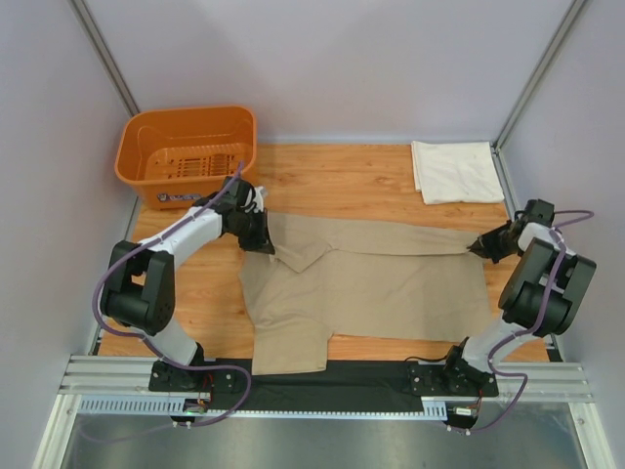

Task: Fold and stack the t-shirts
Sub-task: Fold the tshirt

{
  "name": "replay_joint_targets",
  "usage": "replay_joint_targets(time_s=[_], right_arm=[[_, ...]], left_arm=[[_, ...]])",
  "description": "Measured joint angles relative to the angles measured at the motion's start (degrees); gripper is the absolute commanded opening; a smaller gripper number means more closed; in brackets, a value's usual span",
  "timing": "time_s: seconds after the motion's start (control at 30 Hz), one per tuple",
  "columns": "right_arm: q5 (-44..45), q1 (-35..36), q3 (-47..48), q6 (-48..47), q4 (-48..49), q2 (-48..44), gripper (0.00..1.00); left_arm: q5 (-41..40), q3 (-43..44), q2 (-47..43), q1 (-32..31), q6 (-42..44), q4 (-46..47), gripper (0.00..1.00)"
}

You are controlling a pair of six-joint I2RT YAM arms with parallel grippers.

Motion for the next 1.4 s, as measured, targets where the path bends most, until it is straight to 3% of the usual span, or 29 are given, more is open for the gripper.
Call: replay_joint_targets(time_s=[0.87,1.4], right_arm=[[-2.2,5.3,27.1,-2.1,-2.4,17.2,0.03],[-4.7,5.7,30.4,-2.1,-3.7,18.4,0.04]], left_arm=[[2.2,21.9,6.1,4.7,-6.9,1.0,0.0],[2.6,28.4,10.2,5.4,-6.5,-1.6,0.0]])
